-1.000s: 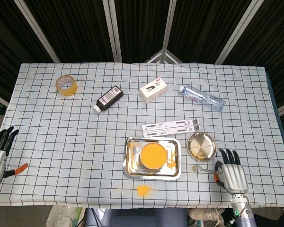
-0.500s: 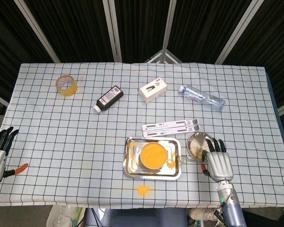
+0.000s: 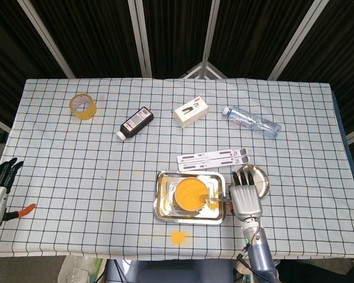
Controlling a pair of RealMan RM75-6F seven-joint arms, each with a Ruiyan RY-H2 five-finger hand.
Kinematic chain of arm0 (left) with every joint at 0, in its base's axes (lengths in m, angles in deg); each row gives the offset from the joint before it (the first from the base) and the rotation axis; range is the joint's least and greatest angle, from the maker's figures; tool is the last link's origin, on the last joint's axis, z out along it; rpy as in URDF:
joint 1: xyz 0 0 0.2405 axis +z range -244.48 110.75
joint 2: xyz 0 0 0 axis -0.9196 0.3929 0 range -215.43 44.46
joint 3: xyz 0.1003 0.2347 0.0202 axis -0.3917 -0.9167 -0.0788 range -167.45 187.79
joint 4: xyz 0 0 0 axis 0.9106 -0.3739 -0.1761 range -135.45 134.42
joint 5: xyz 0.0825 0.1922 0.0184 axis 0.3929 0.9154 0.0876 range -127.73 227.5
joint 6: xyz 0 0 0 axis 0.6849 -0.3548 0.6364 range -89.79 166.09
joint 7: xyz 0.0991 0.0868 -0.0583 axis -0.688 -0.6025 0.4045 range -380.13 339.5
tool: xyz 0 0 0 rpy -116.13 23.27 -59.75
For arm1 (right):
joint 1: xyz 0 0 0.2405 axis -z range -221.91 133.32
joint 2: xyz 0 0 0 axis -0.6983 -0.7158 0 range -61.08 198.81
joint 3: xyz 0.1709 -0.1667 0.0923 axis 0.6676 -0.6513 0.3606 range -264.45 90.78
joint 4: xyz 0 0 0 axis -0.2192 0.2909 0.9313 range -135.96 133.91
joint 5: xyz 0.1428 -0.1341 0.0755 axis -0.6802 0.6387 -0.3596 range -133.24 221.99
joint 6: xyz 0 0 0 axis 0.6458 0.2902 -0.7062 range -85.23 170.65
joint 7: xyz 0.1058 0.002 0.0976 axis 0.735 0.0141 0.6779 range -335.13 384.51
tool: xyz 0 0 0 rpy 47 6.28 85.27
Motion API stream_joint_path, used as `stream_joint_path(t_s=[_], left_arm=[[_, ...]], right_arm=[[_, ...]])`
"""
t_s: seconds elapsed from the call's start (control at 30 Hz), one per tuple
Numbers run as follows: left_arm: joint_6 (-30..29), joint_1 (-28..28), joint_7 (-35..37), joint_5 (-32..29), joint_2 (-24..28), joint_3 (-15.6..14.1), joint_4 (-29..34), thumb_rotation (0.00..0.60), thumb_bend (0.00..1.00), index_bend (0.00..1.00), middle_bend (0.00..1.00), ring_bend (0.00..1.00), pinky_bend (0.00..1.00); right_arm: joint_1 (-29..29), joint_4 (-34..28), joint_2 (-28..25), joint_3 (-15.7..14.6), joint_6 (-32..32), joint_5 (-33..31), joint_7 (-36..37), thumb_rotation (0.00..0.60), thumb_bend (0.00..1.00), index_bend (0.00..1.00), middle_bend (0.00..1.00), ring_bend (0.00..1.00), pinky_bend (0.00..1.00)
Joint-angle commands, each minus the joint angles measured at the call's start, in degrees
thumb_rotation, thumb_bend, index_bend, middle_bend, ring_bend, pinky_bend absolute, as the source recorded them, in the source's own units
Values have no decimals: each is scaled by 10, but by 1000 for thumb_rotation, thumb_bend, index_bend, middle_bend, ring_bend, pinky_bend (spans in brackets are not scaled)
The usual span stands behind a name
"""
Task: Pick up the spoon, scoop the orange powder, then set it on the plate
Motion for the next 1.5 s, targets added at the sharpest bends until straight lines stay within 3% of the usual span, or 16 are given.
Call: stream_joint_path(t_s=[0.03, 0.63, 1.37, 1.5], left_arm=[[2, -1, 3, -2, 1, 0, 1, 600, 0, 0, 0, 0, 0], [7, -3, 15, -2, 5, 1, 4, 600, 0, 0, 0, 0, 0], [10, -5, 16, -7, 6, 2, 8, 600, 0, 0, 0, 0, 0], [10, -5, 17, -7, 6, 2, 8, 600, 0, 0, 0, 0, 0]], right_arm=[[-13, 5, 16, 5, -12, -11, -14, 600, 460, 610, 131, 0, 0], [-69, 35, 71, 17, -56, -46, -68, 600, 461, 610, 131, 0, 0], [-88, 22, 70, -5, -83, -39, -56, 600, 461, 383, 129, 0, 0], [-85, 14, 61, -12, -87, -37, -49, 600, 461, 379, 129, 0, 0]])
